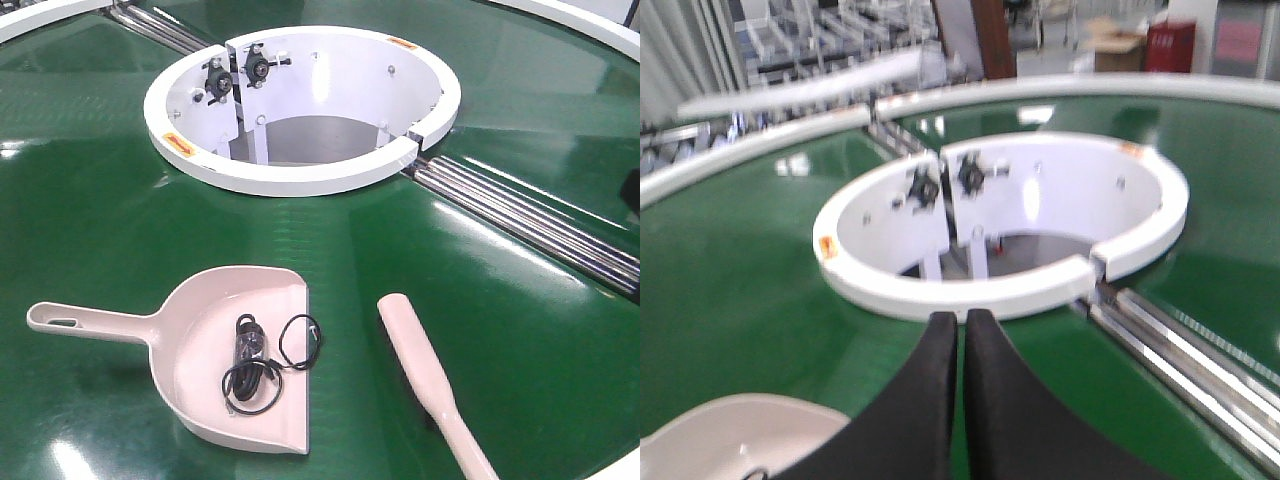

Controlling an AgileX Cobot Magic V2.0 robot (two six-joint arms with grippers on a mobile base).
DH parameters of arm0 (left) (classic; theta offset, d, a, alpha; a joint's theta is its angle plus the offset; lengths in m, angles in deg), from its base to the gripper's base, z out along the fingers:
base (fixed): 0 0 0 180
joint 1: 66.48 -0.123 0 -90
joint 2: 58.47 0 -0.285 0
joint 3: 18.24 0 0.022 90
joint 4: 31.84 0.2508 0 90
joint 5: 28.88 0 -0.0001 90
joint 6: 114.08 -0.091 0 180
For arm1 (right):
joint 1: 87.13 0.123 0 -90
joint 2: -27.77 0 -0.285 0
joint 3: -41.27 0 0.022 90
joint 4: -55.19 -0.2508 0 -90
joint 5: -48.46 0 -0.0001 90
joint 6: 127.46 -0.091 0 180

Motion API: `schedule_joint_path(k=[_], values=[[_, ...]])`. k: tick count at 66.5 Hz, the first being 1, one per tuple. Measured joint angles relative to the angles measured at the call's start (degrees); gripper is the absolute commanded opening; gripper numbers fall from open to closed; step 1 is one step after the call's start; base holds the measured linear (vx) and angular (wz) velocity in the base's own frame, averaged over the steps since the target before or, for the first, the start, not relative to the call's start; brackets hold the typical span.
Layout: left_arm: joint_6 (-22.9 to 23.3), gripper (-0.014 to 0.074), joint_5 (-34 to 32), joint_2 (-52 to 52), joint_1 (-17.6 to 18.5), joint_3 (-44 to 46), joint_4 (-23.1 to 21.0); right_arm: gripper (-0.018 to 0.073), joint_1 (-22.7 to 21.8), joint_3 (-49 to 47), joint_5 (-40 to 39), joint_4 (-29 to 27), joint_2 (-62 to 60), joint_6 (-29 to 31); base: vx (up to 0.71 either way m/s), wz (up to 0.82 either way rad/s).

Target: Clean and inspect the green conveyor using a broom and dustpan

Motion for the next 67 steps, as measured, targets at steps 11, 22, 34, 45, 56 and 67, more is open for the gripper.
schedule_joint_path(k=[11, 22, 34, 45, 56, 67], values=[[0.05, -0.0024, -12.69, 10.98, 0.0, -12.07, -8.09, -0.0005, 0.0, 9.34, -6.82, 0.3, -6.76, 0.39, 0.0, 0.0], [0.17, -0.0024, -21.0, 22.56, 0.0, -25.92, -11.75, -0.0005, 0.0, 18.36, -10.74, 0.3, -11.73, 1.05, 0.0, 0.0], [0.29, -0.0024, -22.44, 31.85, 0.0, -37.39, -12.01, -0.0005, 0.0, 23.6, -15.98, 0.25, -14.03, 1.1, 0.0, 0.0], [0.31, -0.0024, -22.58, 35.6, 0.0, -40.34, -12.01, -0.0005, 0.0, 23.83, -17.08, 0.25, -14.09, 1.1, 0.0, 0.0], [0.37, -0.0024, -21.79, 35.85, 0.0, -40.39, -12.01, -0.0005, 0.0, 23.83, -17.17, 0.25, -14.09, 1.1, 0.0, 0.0], [0.42, -0.0024, -21.79, 35.85, 0.0, -40.39, -12.01, -0.0005, 0.0, 23.83, -17.21, 0.25, -14.09, 1.1, 0.0, 0.0]])
